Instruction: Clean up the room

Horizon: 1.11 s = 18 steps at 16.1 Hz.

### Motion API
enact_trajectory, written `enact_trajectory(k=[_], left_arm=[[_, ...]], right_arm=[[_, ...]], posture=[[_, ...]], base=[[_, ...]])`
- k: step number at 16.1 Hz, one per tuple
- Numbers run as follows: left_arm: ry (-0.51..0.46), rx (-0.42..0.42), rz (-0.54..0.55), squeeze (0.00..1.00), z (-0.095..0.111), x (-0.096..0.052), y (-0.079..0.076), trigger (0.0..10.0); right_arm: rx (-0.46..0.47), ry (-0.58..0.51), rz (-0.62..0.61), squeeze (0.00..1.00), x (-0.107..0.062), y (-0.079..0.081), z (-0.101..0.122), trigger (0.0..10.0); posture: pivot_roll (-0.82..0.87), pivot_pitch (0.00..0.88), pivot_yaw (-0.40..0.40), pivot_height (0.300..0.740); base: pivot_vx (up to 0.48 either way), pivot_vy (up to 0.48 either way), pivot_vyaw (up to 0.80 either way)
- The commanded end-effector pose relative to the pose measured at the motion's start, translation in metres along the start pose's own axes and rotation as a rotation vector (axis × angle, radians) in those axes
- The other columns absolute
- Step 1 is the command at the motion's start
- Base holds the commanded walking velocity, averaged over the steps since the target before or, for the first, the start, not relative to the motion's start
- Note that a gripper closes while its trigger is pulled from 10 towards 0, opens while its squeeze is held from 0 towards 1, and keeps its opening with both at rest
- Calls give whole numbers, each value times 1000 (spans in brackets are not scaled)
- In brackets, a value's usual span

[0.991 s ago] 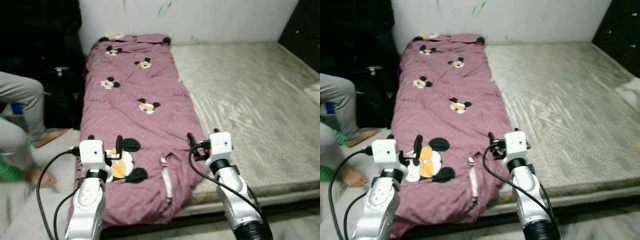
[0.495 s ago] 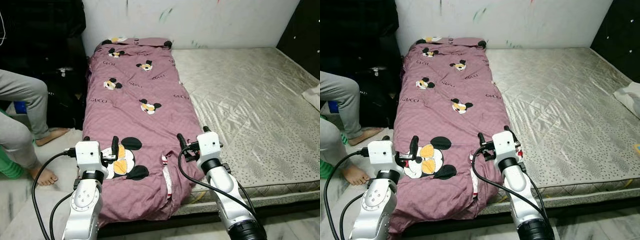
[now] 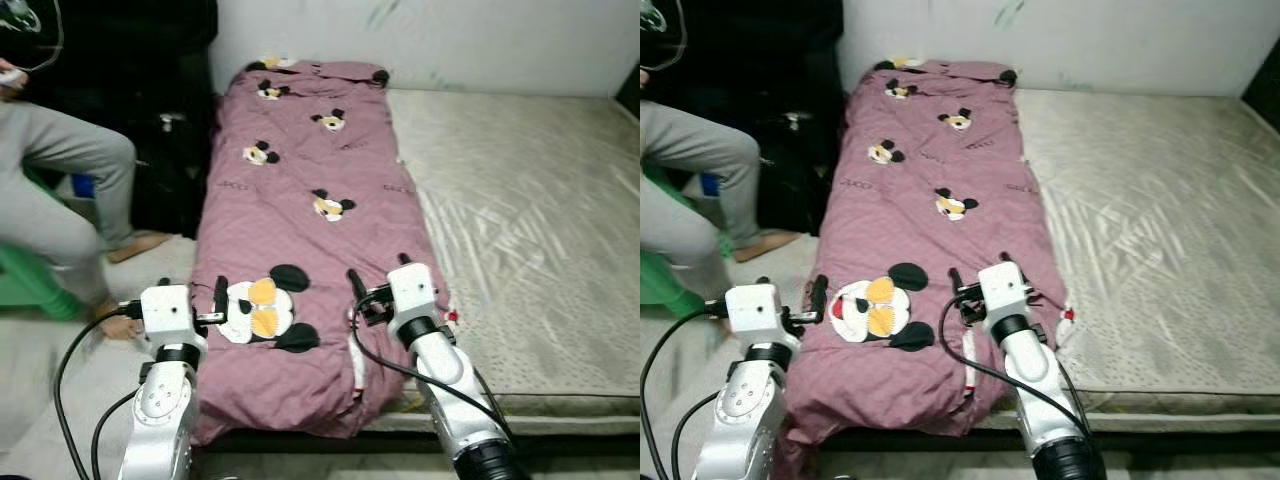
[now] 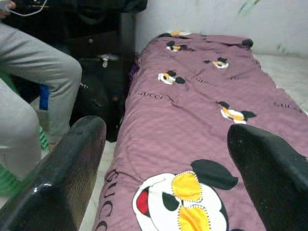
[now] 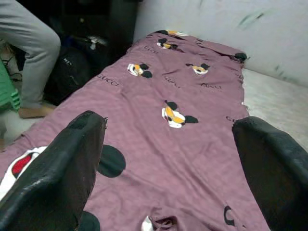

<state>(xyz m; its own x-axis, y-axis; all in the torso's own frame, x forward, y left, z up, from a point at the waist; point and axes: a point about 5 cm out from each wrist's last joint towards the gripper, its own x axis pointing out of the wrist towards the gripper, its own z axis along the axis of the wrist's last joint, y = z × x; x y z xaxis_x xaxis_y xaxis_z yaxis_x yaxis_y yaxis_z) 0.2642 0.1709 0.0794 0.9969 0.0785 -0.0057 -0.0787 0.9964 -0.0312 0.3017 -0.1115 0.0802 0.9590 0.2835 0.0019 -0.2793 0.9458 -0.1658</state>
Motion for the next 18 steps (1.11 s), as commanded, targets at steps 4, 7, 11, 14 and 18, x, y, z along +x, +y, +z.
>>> enact_trajectory(k=[4, 7, 11, 14, 18], left_arm=[[-6, -11, -5, 0, 3, 2, -3, 10000], [-5, -15, -3, 0, 3, 3, -2, 10000], [0, -17, 11, 0, 3, 4, -1, 10000], [2, -13, 15, 0, 3, 4, -1, 10000], [4, -28, 11, 0, 3, 4, -1, 10000]], right_arm=[[9, 12, -20, 0, -1, -7, -1, 10000], [28, 6, -25, 0, 1, -8, 0, 10000], [74, -11, -32, 0, 1, -10, 2, 10000], [82, -13, -28, 0, 1, -9, 3, 10000], [82, -12, -24, 0, 1, -9, 3, 10000]], posture=[[31, 79, -35, 740], [33, 75, -35, 740], [35, 75, -35, 740], [34, 77, -35, 740], [33, 77, -36, 728]], base=[[0, 0, 0], [0, 0, 0], [0, 0, 0], [0, 0, 0], [0, 0, 0]])
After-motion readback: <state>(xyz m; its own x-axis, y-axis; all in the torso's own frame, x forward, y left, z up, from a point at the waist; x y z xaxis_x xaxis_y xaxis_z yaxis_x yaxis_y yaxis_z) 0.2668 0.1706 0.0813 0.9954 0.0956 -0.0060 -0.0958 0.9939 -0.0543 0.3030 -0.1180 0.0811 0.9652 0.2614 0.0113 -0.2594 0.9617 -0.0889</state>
